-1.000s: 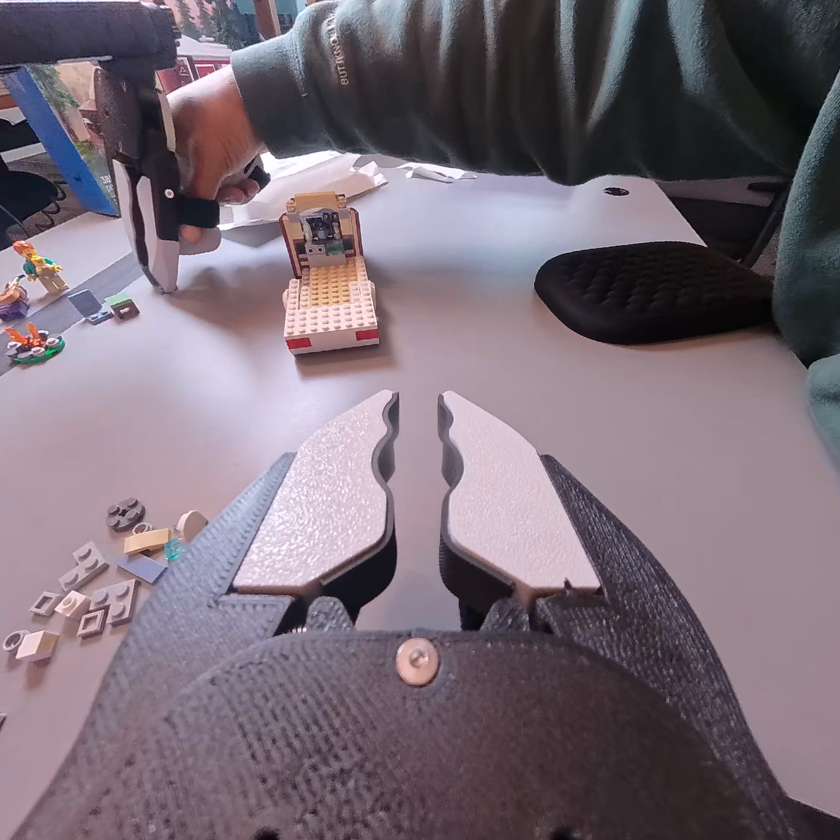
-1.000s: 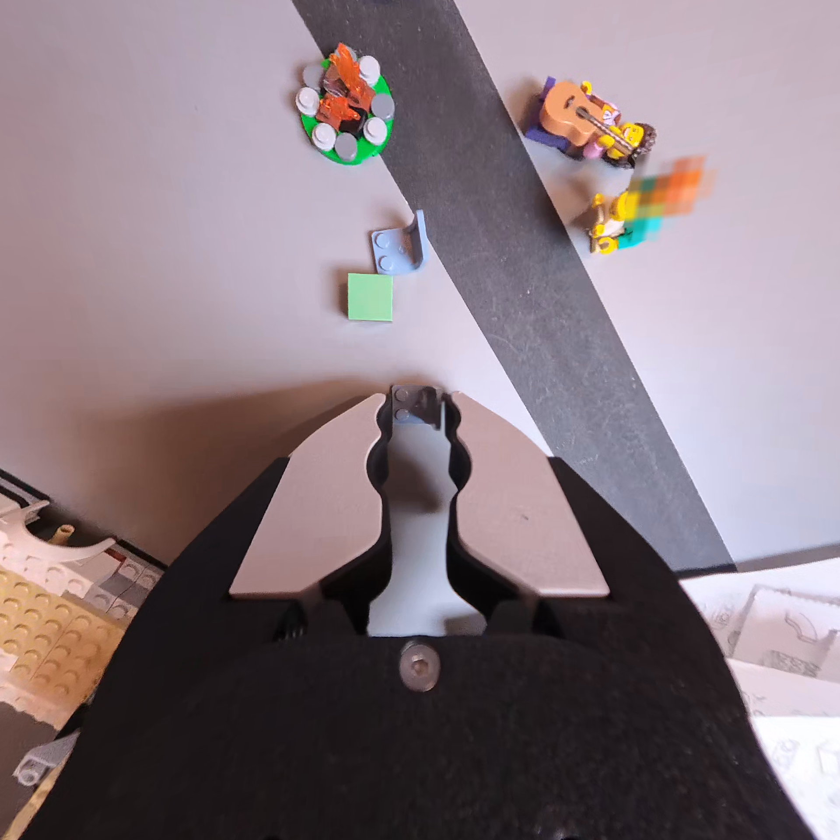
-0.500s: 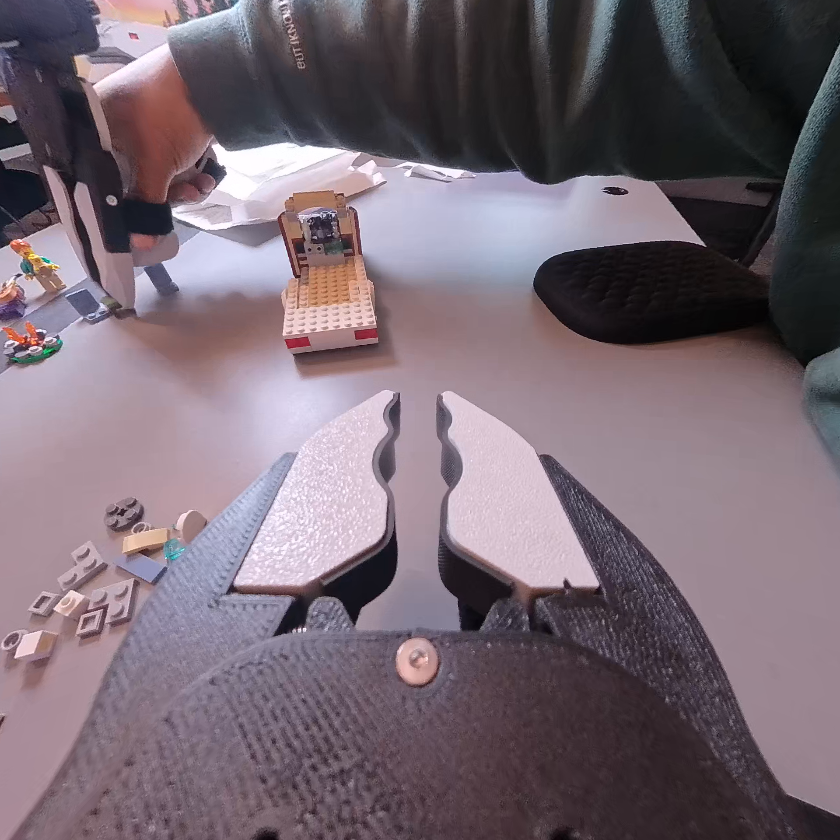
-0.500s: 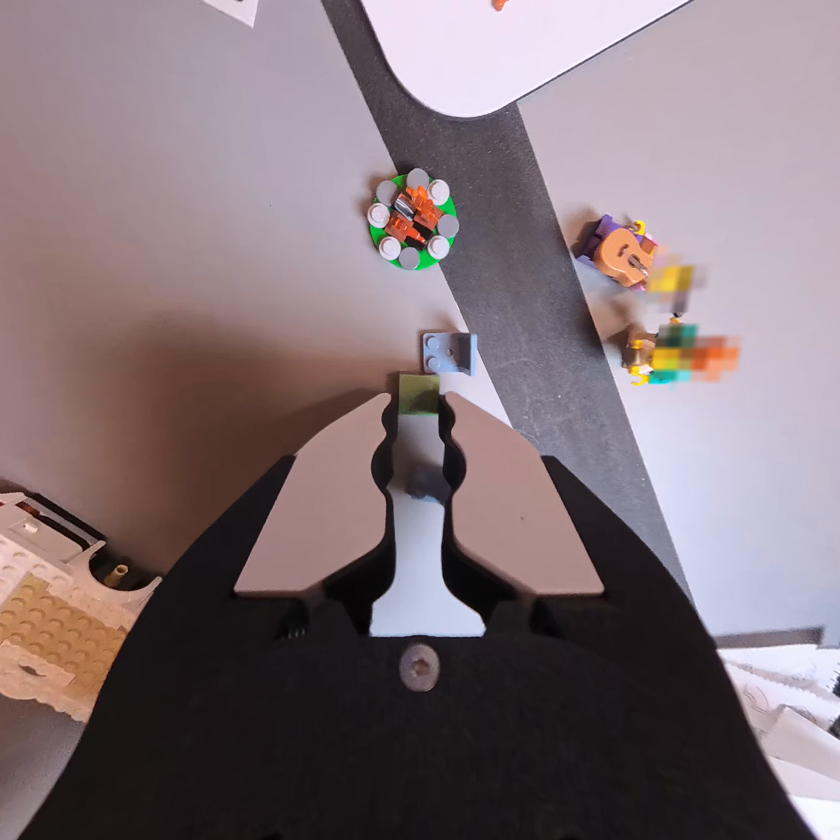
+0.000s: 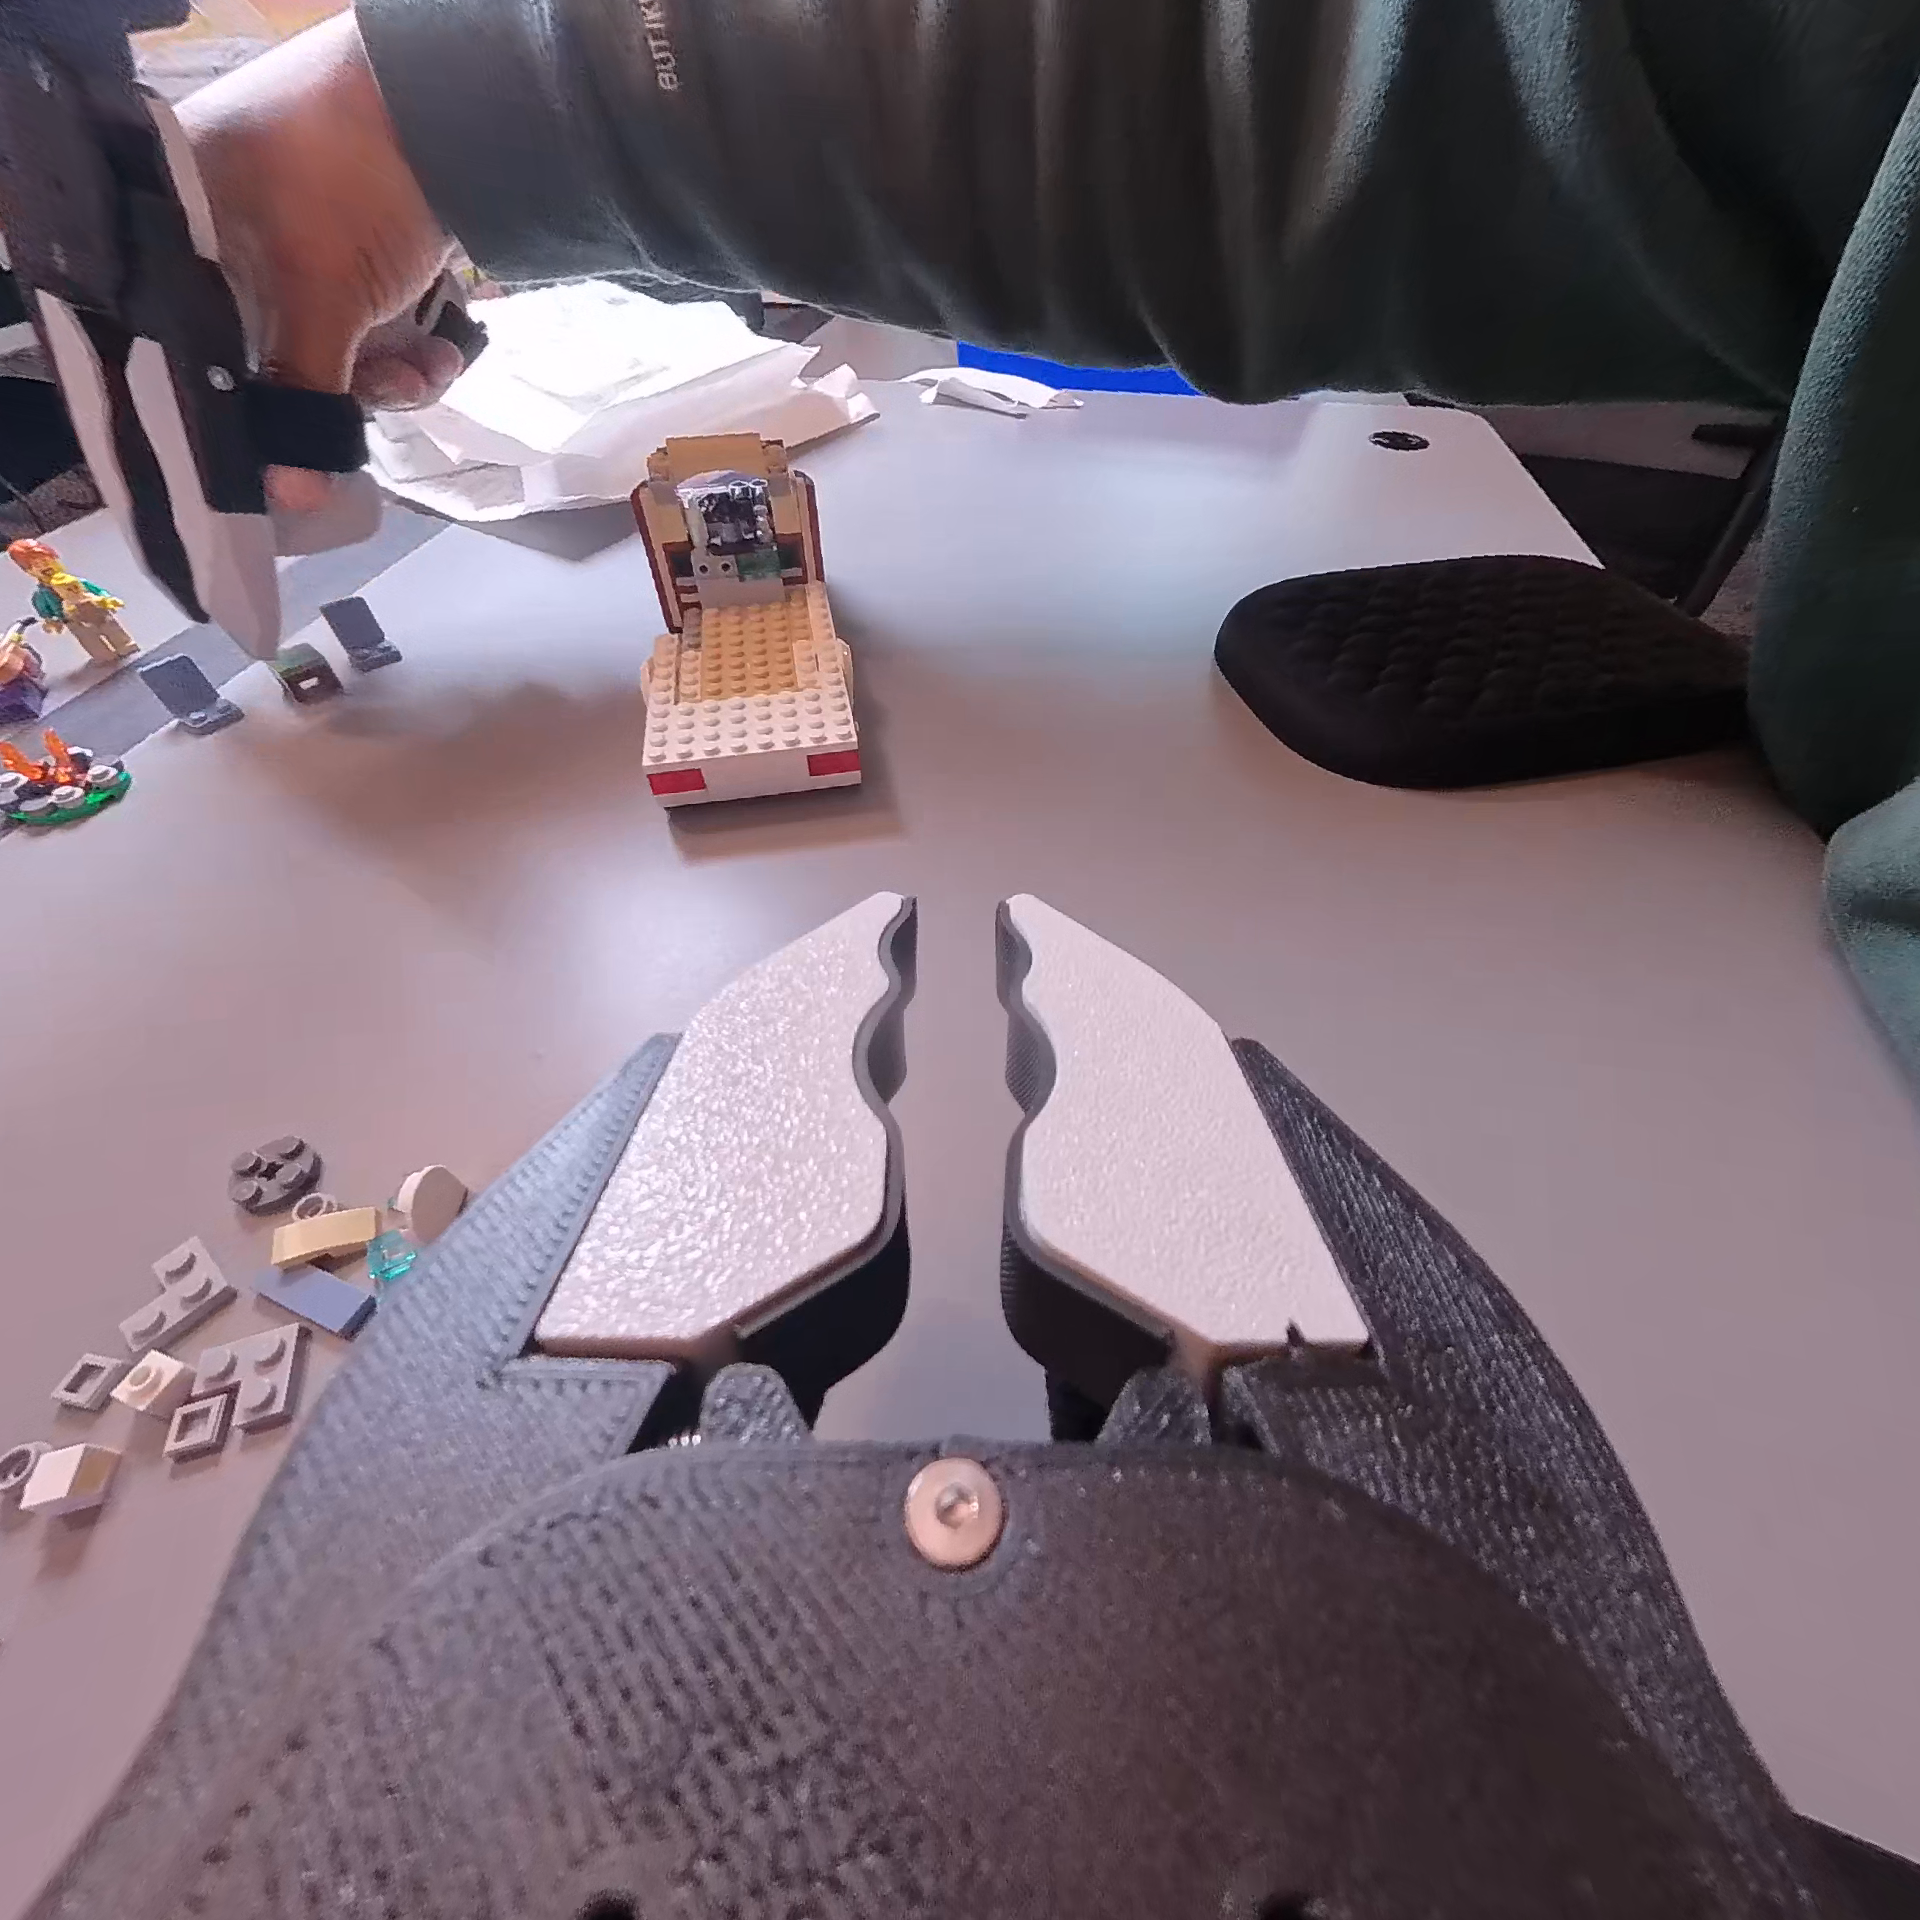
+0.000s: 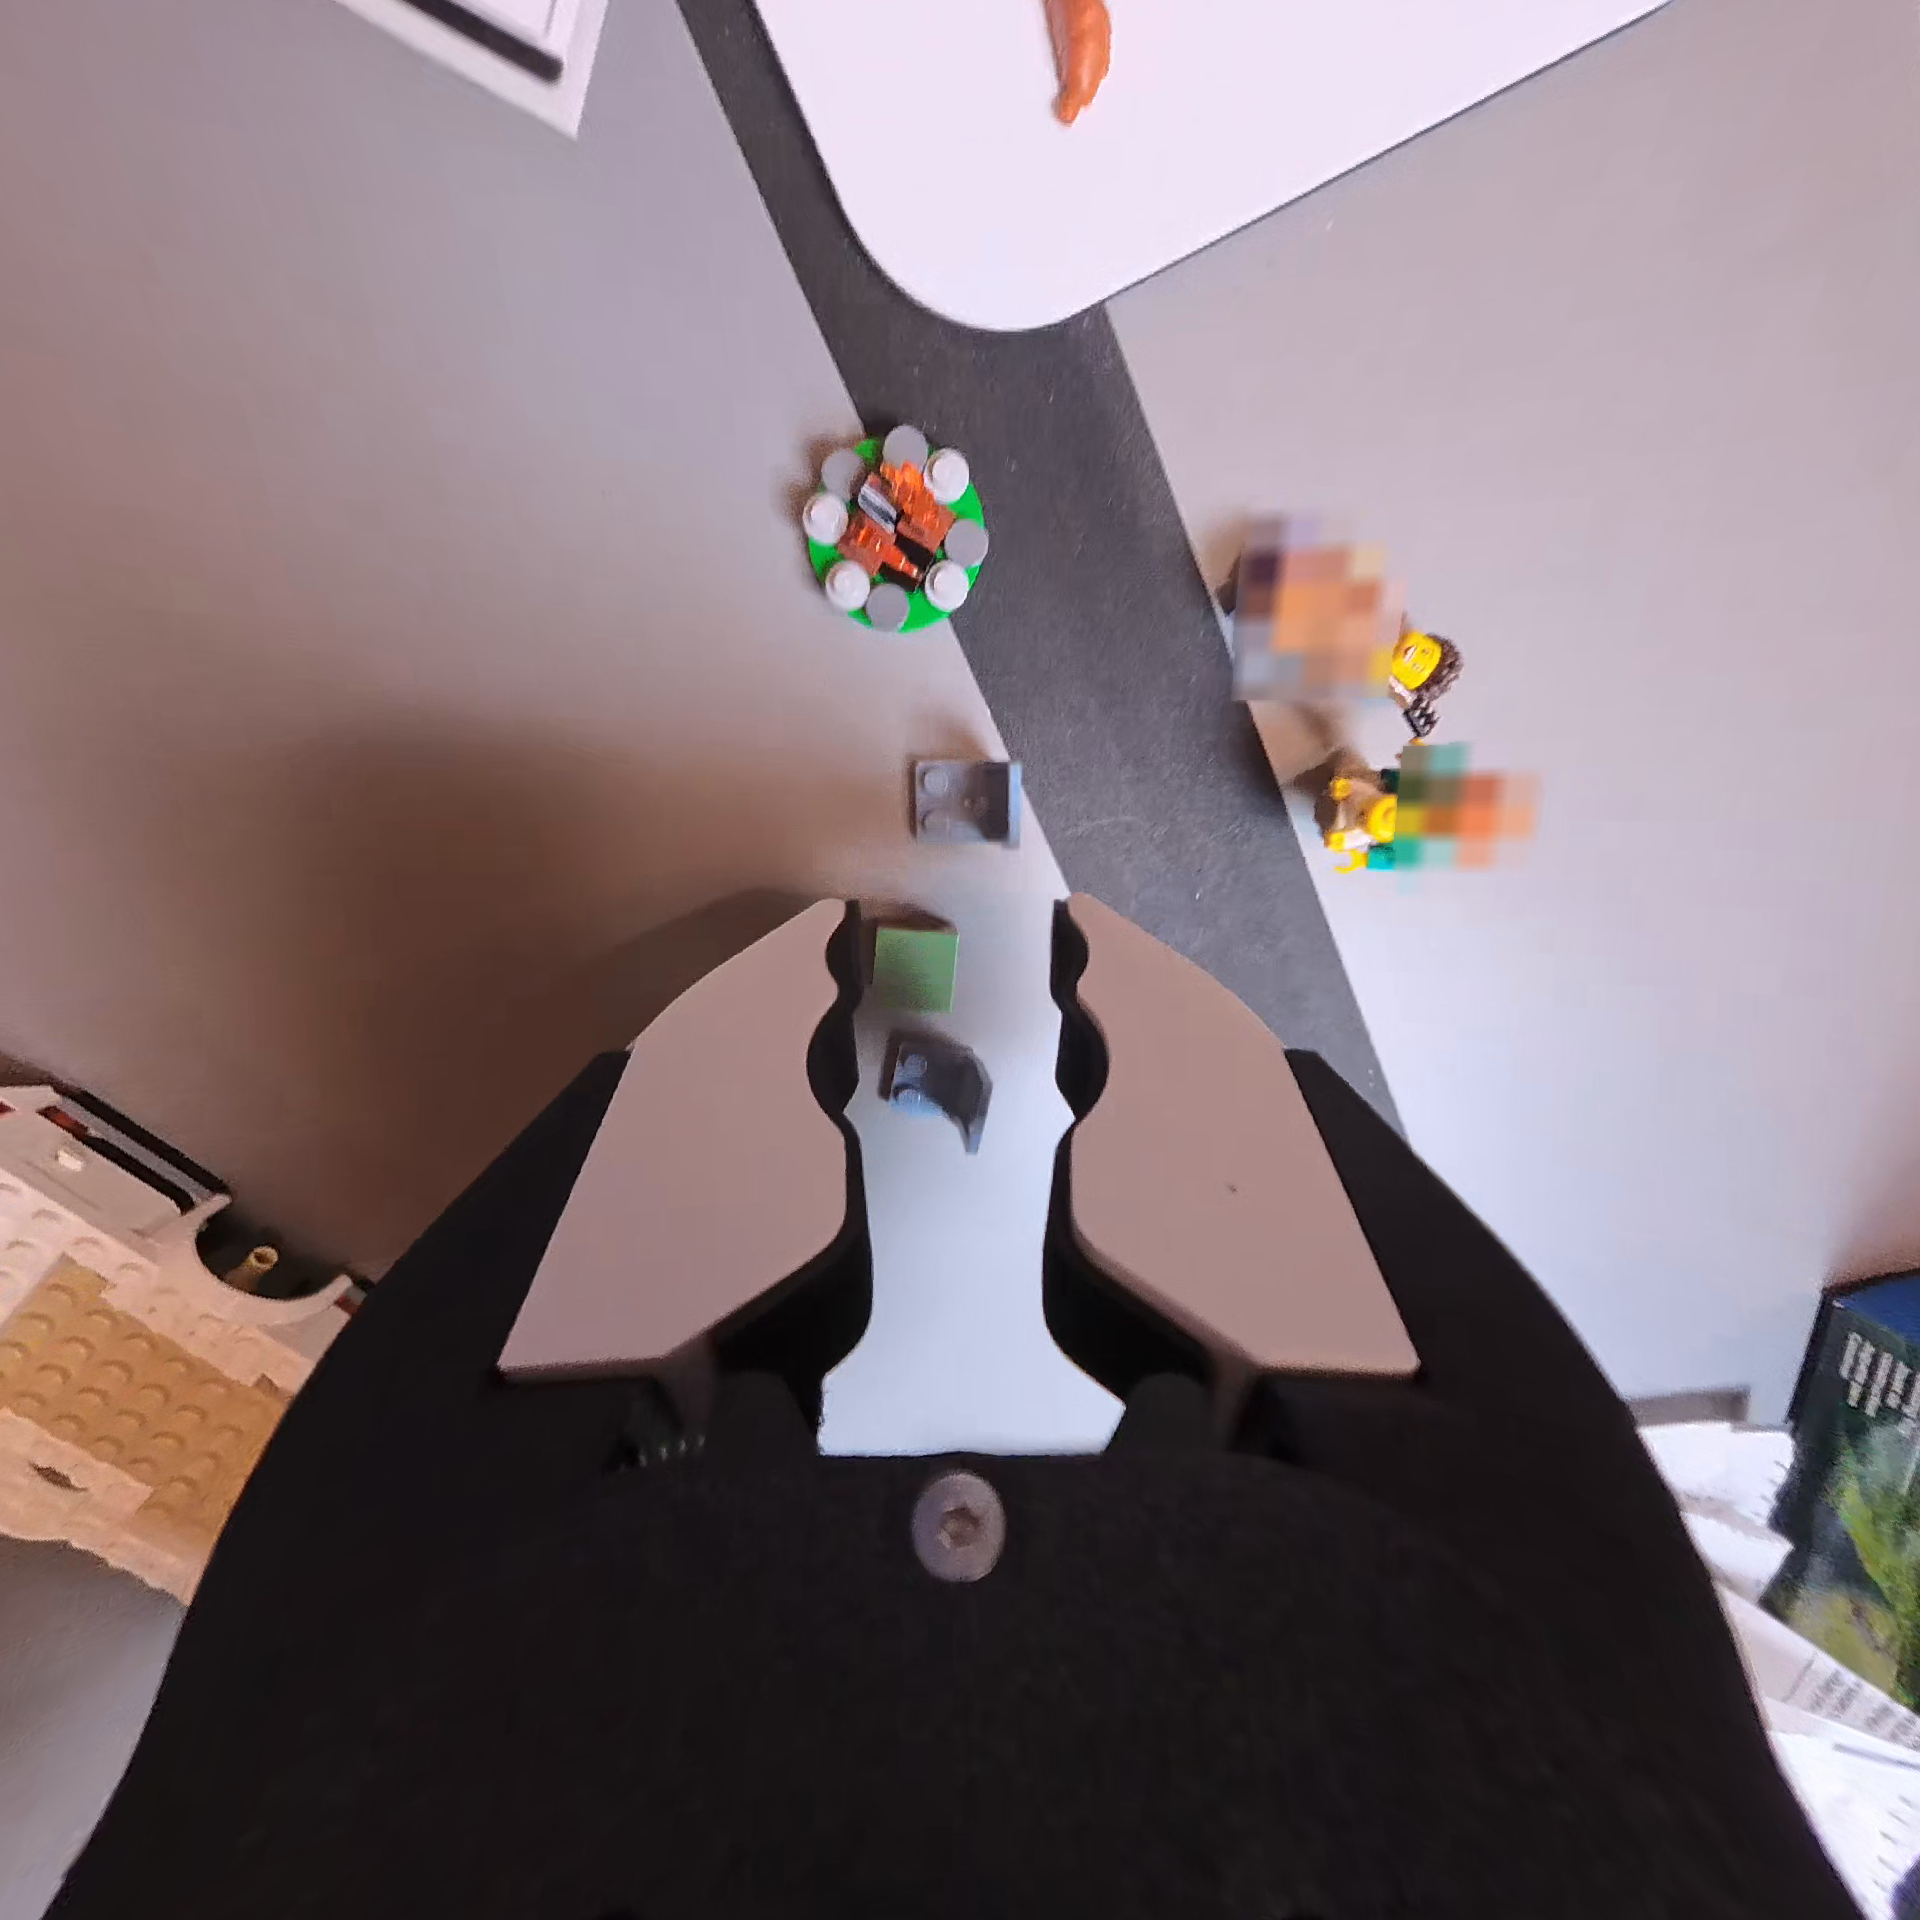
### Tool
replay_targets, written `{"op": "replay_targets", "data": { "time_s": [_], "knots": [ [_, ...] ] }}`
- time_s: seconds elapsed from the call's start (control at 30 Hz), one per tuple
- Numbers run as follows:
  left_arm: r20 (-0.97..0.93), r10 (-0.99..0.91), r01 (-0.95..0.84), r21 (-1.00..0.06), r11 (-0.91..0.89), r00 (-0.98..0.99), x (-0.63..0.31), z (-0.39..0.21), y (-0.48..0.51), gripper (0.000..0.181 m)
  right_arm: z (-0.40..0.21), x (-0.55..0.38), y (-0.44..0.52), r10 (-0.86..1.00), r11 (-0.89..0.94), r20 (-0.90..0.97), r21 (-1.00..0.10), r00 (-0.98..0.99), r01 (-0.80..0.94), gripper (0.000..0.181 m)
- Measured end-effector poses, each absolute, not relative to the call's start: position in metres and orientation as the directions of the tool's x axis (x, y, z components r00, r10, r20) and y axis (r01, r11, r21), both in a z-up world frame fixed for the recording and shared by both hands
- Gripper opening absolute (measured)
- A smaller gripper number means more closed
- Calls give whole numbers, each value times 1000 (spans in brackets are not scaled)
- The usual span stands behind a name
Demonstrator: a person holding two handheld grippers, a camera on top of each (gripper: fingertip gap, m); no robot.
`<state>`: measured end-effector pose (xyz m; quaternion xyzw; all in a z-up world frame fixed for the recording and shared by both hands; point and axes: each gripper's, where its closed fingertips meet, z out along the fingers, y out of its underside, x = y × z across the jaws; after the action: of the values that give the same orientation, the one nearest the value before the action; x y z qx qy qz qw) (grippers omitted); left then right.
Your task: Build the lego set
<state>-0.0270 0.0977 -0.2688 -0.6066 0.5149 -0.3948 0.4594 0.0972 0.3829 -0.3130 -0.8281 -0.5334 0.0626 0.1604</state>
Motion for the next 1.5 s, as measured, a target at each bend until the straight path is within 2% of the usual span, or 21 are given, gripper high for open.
{"op": "replay_targets", "data": {
  "time_s": [0.13,0.27,0.53,0.67,0.77,0.83,0.93,1.0,1.13,1.23,1.37,1.5],
  "knots": [
    [11,-987,-259,-965,-52,157,-27,-268,98,14,-318,87,395,905,-376,74,-321,419,869,24],
    [12,-988,-258,-965,-52,156,-27,-268,98,14,-326,80,399,925,-340,67,-300,375,892,3],
    [32,-986,-247,-966,-71,161,-28,-267,100,14,-322,79,391,967,-152,157,-275,200,949,2],
    [24,-986,-250,-966,-65,166,-28,-268,100,14,-308,73,386,966,-133,165,-344,199,930,14],
    [17,-986,-252,-966,-59,166,-28,-268,100,14,-281,69,375,945,-148,195,-463,263,874,20],
    [15,-986,-254,-965,-57,166,-28,-268,99,14,-260,70,365,898,-209,223,-543,380,814,20],
    [8,-985,-254,-966,-53,173,-27,-268,100,12,-230,63,334,791,-333,153,-704,592,627,19],
    [8,-984,-246,-968,-53,180,-26,-267,100,11,-223,59,313,703,-413,82,-762,707,499,19],
    [-22,-968,-259,-965,-45,250,-30,-267,111,13,-231,58,287,548,-451,107,-797,829,401,16],
    [-41,-947,-229,-973,-35,317,-37,-259,120,14,-240,63,277,435,-479,125,-806,892,347,7],
    [-58,-936,-219,-976,-21,348,-41,-255,124,14,-265,81,265,307,-565,199,-749,931,346,0],
    [-80,-938,-234,-972,-1,339,-39,-257,123,14,-281,97,251,192,-606,180,-751,965,261,0]
  ]
}}
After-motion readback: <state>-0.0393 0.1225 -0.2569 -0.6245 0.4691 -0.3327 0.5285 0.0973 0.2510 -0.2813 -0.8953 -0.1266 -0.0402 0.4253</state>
